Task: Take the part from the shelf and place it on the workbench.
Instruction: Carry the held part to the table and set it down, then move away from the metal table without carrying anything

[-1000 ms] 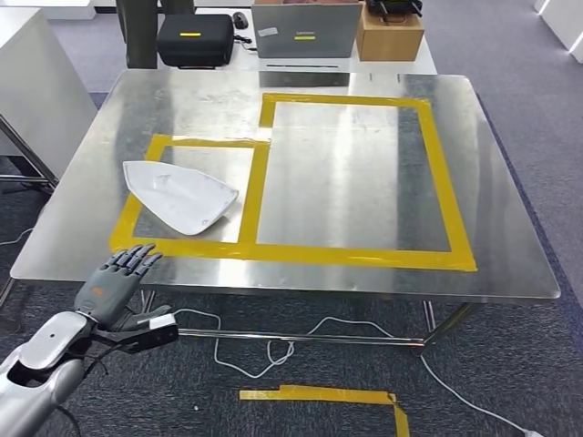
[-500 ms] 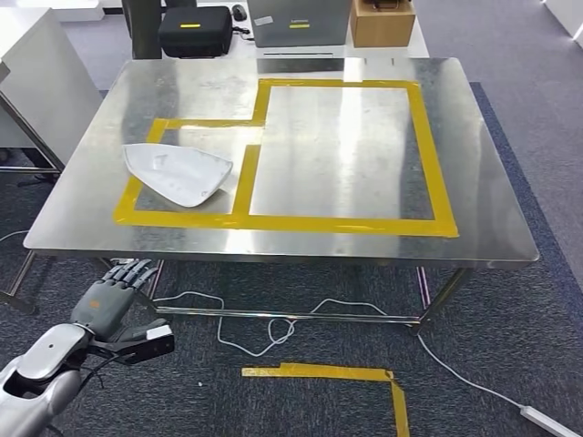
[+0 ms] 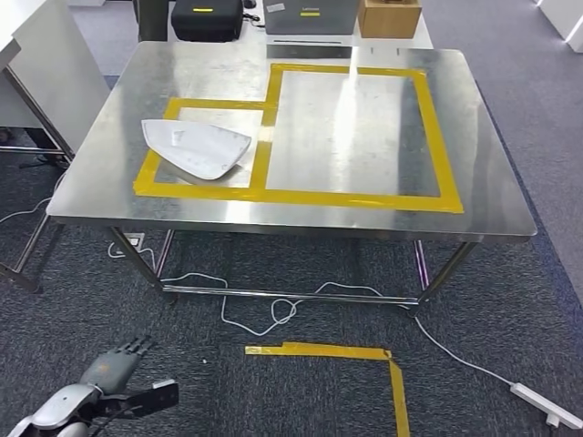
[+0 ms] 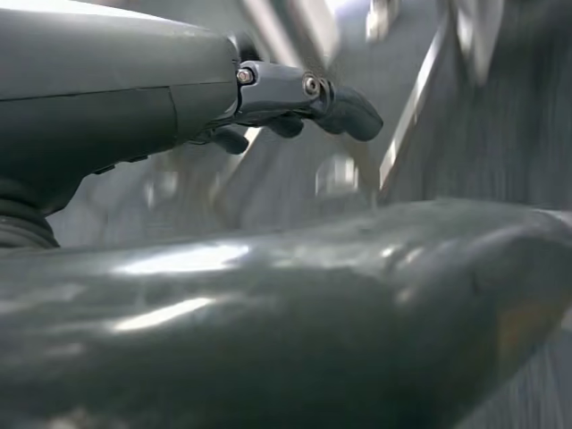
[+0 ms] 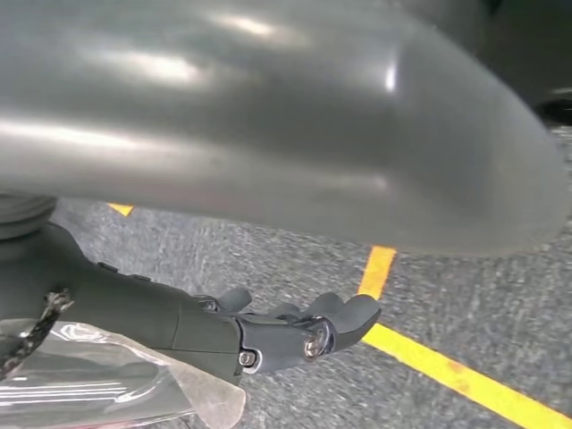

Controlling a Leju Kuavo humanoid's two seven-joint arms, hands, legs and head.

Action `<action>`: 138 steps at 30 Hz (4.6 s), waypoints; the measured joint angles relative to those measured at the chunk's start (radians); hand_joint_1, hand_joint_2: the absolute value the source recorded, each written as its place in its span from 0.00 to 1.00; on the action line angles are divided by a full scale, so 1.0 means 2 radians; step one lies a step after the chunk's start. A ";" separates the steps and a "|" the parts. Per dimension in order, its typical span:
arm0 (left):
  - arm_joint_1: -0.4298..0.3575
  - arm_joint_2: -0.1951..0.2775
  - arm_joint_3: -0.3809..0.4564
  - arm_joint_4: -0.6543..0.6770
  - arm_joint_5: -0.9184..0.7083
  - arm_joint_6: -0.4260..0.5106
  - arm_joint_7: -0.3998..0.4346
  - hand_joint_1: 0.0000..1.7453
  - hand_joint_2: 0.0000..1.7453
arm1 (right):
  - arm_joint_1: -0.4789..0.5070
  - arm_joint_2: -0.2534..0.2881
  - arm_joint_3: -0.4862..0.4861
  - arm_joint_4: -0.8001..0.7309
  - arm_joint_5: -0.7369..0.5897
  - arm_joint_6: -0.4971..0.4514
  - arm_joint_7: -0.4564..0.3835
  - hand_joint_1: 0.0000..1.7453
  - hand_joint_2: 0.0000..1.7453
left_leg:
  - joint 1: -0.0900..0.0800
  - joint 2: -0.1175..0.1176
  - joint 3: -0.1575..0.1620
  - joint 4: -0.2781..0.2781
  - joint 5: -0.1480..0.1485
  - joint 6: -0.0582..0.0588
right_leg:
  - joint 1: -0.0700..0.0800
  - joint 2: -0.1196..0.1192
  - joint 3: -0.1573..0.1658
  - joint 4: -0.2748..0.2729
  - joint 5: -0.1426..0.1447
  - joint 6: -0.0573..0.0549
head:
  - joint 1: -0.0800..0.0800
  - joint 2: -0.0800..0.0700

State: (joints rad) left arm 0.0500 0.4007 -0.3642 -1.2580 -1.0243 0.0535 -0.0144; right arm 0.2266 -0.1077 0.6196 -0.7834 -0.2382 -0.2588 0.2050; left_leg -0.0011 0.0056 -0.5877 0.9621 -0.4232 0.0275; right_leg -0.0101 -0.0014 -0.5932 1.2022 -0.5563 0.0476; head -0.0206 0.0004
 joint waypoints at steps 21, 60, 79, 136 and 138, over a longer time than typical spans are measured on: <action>0.022 -0.130 -0.003 0.340 0.228 0.047 0.003 0.00 0.00 | 0.007 -0.021 0.021 -0.038 -0.067 -0.034 -0.011 0.00 0.00 | -0.003 -0.002 0.060 0.003 -0.050 -0.002 | 0.004 -0.006 0.012 -0.105 0.049 -0.011 | -0.004 0.000; -0.020 -0.191 0.055 0.523 0.271 0.084 -0.073 0.00 0.00 | 0.017 -0.042 0.046 -0.060 -0.127 -0.058 -0.032 0.00 0.00 | -0.003 0.003 0.013 0.000 -0.006 0.007 | -0.003 -0.002 -0.007 0.034 -0.014 0.003 | 0.001 0.000; -0.019 -0.198 0.057 0.529 0.270 0.092 -0.074 0.00 0.00 | 0.017 -0.051 0.069 -0.072 -0.165 -0.088 -0.035 0.00 0.00 | 0.001 -0.001 0.059 0.052 -0.052 -0.012 | 0.002 -0.008 0.014 -0.103 0.042 -0.017 | 0.000 0.000; 0.007 -0.219 0.052 0.462 0.303 0.093 -0.006 0.00 0.00 | -0.017 -0.074 0.158 -0.048 -0.237 -0.124 -0.068 0.00 0.00 | -0.007 -0.020 0.026 0.007 -0.023 0.016 | -0.007 0.002 -0.011 0.001 -0.019 0.006 | 0.002 0.000; 0.005 -0.220 0.051 0.462 0.306 0.093 -0.007 0.00 0.00 | -0.018 -0.074 0.159 -0.046 -0.241 -0.124 -0.071 0.00 0.00 | -0.007 -0.030 0.025 0.009 -0.022 0.012 | -0.008 0.020 0.029 -0.074 0.010 0.001 | 0.002 0.000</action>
State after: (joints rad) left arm 0.0604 -0.0383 -0.2630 -0.3338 -0.4123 0.2400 -0.0287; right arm 0.1906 -0.2564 0.9385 -0.8751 -0.7209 -0.5066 0.0637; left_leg -0.0160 -0.0552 -0.5369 0.9799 -0.4673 0.0525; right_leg -0.0257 0.0393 -0.5356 1.0539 -0.5366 0.0498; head -0.0175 0.0004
